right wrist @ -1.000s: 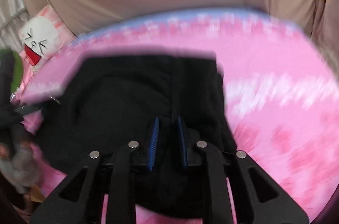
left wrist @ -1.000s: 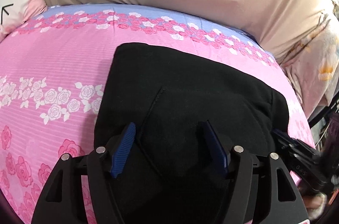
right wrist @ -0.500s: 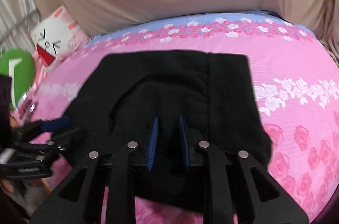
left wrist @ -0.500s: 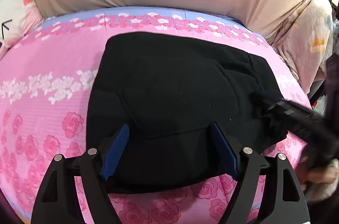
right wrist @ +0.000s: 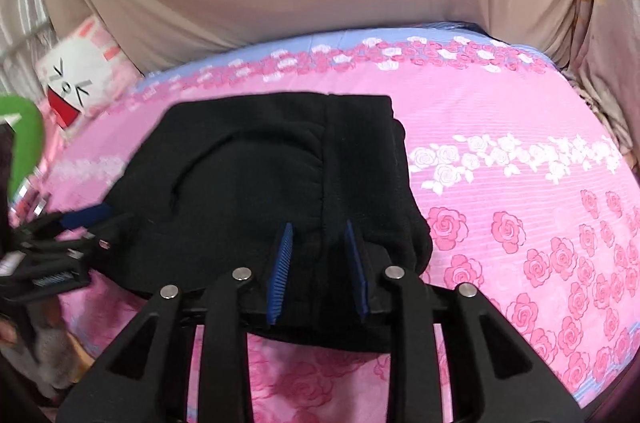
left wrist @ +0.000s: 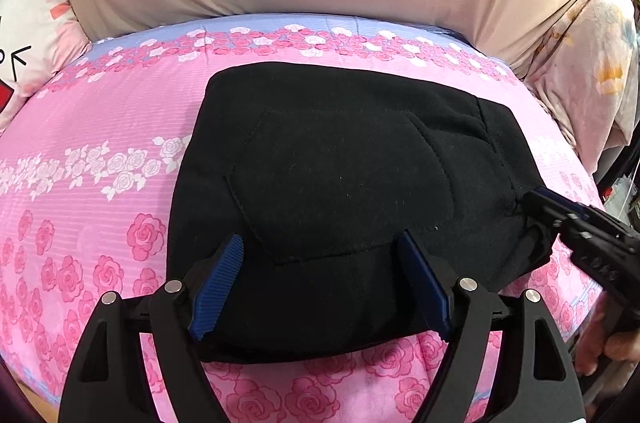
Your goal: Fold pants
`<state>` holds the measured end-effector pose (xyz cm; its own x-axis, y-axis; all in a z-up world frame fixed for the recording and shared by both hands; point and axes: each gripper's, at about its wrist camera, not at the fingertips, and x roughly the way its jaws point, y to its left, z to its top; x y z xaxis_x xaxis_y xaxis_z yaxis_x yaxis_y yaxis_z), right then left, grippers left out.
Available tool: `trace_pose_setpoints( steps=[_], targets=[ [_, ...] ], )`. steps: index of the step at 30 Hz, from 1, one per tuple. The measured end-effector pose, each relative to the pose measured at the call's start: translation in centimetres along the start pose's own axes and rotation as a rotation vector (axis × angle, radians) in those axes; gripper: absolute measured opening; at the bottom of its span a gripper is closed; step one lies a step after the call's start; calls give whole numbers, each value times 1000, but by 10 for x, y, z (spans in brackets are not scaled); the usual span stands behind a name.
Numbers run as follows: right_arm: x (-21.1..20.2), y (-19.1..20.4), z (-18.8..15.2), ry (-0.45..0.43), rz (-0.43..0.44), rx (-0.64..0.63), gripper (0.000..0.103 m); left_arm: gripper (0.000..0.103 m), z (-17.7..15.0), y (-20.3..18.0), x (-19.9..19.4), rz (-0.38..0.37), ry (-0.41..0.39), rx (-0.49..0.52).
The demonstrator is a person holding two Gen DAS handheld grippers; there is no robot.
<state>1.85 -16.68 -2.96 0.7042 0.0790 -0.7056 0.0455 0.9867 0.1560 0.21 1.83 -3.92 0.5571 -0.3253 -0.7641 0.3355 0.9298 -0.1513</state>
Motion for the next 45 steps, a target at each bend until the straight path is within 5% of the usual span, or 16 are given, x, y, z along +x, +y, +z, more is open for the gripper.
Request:
trace_pose_setpoints(
  steps=[11, 14, 16, 21, 28, 30, 31, 32, 34, 38, 39, 42, 43, 44, 45],
  targets=[
    [-23, -37, -10, 6, 80, 151, 46, 77, -3, -5, -8, 28, -9, 10],
    [-26, -43, -9, -3, 91, 166, 51, 78, -4, -16, -26, -14, -44, 59],
    [-21, -47, -8, 10, 99, 177, 52, 88, -5, -33, -37, -46, -72, 135],
    [-13, -45, -2, 27, 107, 147, 13, 88, -9, -73, -33, -85, -67, 279],
    [-36, -42, 38, -39, 409, 202, 10, 88, 8, -112, -2, -150, -39, 323],
    [-36, -38, 50, -48, 505, 215, 10, 76, 16, -122, 4, -151, -58, 333],
    [-36, -35, 54, -49, 516, 205, 11, 36, 22, -124, 7, -143, -66, 329],
    [-36, -33, 58, -57, 489, 183, 14, 10, 27, -123, 9, -124, -60, 320],
    [-38, -37, 58, -81, 404, 177, 17, 8, 51, -102, 7, -193, -39, 225],
    [-37, -41, 38, -91, 151, 72, 53, 7, 89, -60, -28, -214, -121, 114],
    [-30, -41, 31, -74, 92, 49, 55, 7, 94, -55, -34, -219, -132, 104],
    [-4, -45, 11, 12, 30, 40, 53, 7, 109, -45, -50, -227, -165, 86],
    [2, -46, 7, 27, 39, 42, 44, 7, 111, -44, -53, -225, -173, 85],
    [9, -46, 2, 49, 41, 44, 23, 7, 112, -44, -55, -226, -177, 84],
    [7, -46, 1, 40, 38, 49, 16, 7, 112, -45, -56, -228, -178, 85]
  ],
)
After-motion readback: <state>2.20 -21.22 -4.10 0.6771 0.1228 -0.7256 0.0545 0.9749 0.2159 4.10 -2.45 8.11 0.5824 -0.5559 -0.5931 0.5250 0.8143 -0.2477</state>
